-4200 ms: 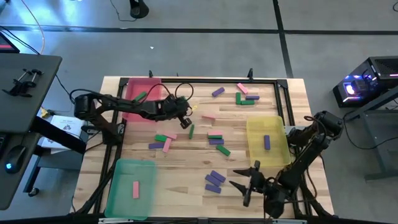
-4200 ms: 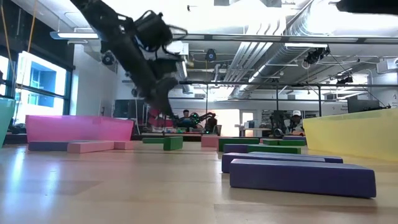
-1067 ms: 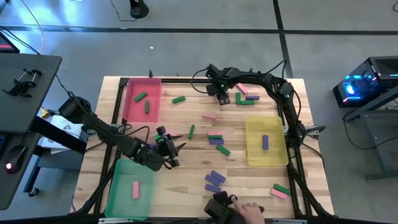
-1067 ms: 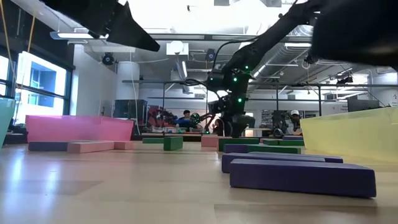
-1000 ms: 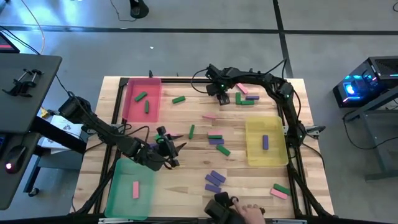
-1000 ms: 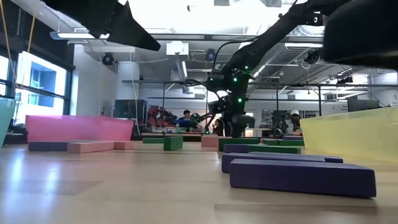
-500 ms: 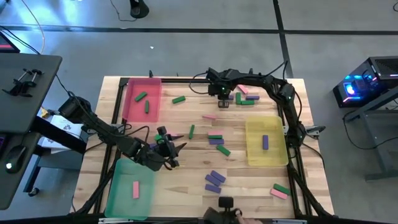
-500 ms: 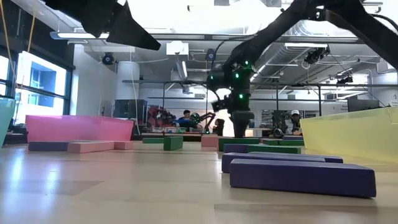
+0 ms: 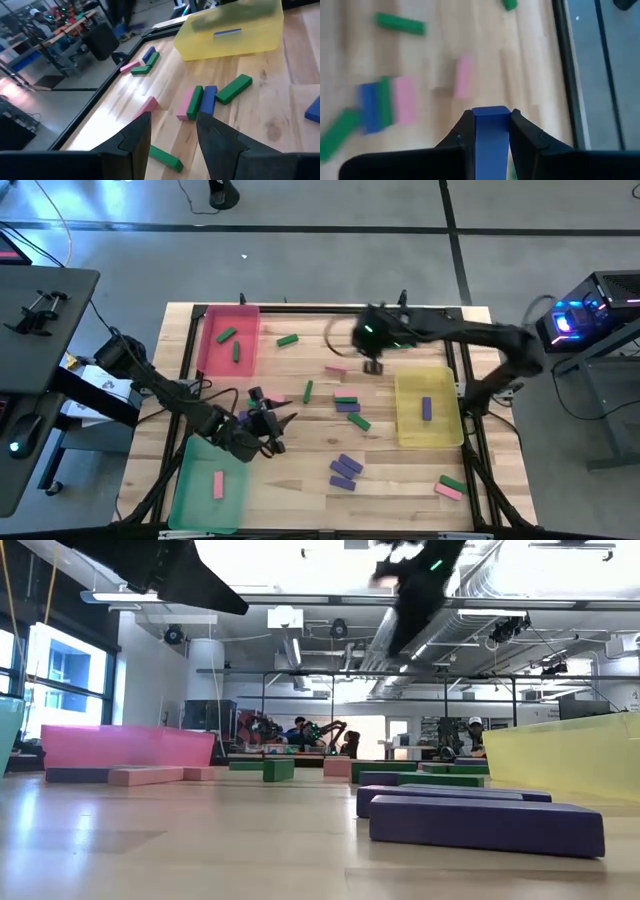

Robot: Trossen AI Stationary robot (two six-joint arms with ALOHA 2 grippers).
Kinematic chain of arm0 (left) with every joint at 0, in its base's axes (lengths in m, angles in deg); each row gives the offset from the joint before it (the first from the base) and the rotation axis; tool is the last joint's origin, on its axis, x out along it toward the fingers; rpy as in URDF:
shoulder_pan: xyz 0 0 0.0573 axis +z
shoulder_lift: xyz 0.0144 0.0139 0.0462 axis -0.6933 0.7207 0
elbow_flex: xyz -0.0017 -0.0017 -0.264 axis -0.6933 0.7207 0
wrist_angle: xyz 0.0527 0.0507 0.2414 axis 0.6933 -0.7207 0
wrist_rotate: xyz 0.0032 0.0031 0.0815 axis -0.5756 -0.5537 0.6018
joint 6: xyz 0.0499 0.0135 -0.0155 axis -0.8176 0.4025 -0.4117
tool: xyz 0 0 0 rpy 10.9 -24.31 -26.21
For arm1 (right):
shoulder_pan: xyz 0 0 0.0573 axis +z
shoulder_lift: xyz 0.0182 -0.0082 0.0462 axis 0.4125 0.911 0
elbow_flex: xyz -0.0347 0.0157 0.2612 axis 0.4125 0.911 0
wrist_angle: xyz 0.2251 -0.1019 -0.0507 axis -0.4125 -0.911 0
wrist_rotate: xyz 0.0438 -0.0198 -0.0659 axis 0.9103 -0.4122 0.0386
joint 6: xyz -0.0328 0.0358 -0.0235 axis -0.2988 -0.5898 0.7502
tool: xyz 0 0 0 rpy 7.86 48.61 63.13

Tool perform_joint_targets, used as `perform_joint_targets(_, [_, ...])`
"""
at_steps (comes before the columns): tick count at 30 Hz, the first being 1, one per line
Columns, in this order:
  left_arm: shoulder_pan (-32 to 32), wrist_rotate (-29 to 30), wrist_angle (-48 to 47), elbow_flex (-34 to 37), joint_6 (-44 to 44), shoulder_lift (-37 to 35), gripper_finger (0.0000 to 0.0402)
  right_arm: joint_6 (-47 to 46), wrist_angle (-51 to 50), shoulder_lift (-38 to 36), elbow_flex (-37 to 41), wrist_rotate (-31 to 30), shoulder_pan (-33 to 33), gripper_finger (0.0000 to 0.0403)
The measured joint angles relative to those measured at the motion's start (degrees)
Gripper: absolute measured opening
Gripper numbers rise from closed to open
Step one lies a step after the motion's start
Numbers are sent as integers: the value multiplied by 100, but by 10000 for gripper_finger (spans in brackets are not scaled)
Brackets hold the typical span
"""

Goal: Sort blocks
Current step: Put the blue block into the yellow bin

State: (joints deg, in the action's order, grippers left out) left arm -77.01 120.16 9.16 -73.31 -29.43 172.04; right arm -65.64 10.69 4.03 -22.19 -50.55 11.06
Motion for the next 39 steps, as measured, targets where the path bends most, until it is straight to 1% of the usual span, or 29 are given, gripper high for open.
perform_joint_targets(2, [-37,125,0,-1,0,0,145,-684,-194,-612,338,-131,380,54])
perform_joint_targets(4, [-44,193,-2,-2,-5,0,145,-1562,-501,-1172,744,-171,763,54])
perform_joint_targets(7, [-44,248,10,-2,-148,0,145,-3066,-740,-1887,1461,-182,1361,54])
perform_joint_targets(10, [-22,300,33,-2,-265,0,145,-4605,-776,-2501,2194,-189,2025,54])
perform_joint_targets(14, [-22,325,67,-2,-260,1,145,-6413,-763,-2898,3185,-138,2731,54])
perform_joint_targets(16, [-22,325,127,-2,-260,2,145,-7107,-750,-2931,3654,-72,2926,54])
perform_joint_targets(18, [-22,325,159,-2,-259,2,145,-7590,-642,-2888,4090,62,3008,54])
perform_joint_targets(22, [9,406,273,-2,-427,2,145,-8053,152,-2867,4755,72,3007,55])
perform_joint_targets(25, [47,411,517,-4,-727,2,145,-8161,647,-2867,4967,68,2961,63])
perform_joint_targets(29, [94,402,806,-4,-1072,2,145,-8140,667,-2867,5045,-31,2931,76])
perform_joint_targets(32, [98,396,843,-4,-1168,2,145,-7984,676,-2869,5057,-80,2931,92])
perform_joint_targets(37, [98,326,850,-4,-1143,2,145,-7636,667,-2889,5054,-139,2931,138])
perform_joint_targets(39, [98,295,862,-4,-1113,2,145,-7583,471,-2912,4953,-149,2931,153])
